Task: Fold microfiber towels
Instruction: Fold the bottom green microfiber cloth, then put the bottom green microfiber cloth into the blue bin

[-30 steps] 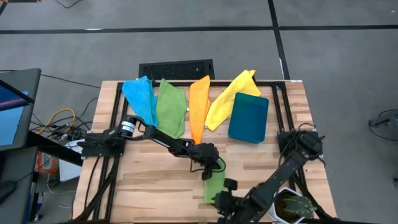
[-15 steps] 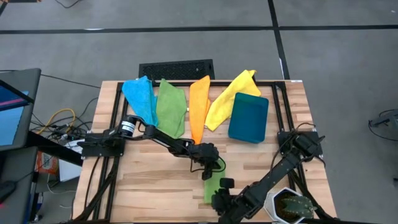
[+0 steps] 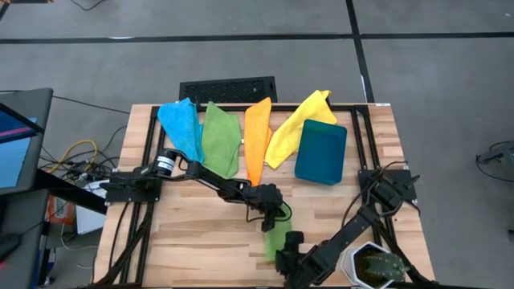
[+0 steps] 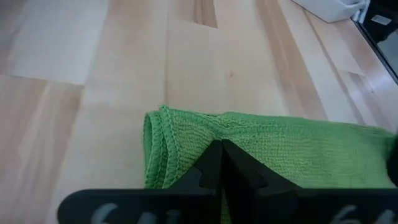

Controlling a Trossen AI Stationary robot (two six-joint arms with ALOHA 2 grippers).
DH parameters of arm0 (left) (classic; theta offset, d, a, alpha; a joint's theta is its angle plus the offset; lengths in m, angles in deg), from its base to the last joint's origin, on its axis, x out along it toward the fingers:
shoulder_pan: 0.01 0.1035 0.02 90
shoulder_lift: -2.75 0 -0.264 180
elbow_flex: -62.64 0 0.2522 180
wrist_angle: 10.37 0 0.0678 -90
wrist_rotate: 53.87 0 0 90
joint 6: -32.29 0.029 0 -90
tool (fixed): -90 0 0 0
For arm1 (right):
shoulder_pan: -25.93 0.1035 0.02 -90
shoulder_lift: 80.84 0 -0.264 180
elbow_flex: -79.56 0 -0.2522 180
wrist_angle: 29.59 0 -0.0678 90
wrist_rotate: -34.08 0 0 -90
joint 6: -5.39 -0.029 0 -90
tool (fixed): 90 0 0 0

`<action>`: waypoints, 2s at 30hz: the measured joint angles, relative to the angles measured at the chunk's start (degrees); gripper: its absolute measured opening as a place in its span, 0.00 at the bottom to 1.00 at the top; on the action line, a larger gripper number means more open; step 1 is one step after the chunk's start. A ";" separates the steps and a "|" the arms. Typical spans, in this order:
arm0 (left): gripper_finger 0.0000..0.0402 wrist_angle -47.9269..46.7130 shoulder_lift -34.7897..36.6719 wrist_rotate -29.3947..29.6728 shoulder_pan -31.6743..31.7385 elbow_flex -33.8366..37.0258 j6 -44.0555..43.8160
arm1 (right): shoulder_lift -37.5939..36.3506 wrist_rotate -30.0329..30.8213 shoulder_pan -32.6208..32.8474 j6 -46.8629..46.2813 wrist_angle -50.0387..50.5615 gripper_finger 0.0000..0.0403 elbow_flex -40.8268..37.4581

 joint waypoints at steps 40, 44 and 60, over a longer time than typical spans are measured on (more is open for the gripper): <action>0.00 -37.02 45.41 -3.39 9.48 0.11 -10.10 | -22.33 -10.88 -12.04 3.19 24.92 0.04 6.07; 0.00 -40.85 52.40 0.59 9.90 0.07 -7.32 | -28.23 -8.80 -17.88 4.98 30.92 0.04 6.08; 0.00 -51.71 61.79 6.70 19.35 0.02 5.94 | -42.68 5.31 -47.95 19.34 53.91 0.04 6.16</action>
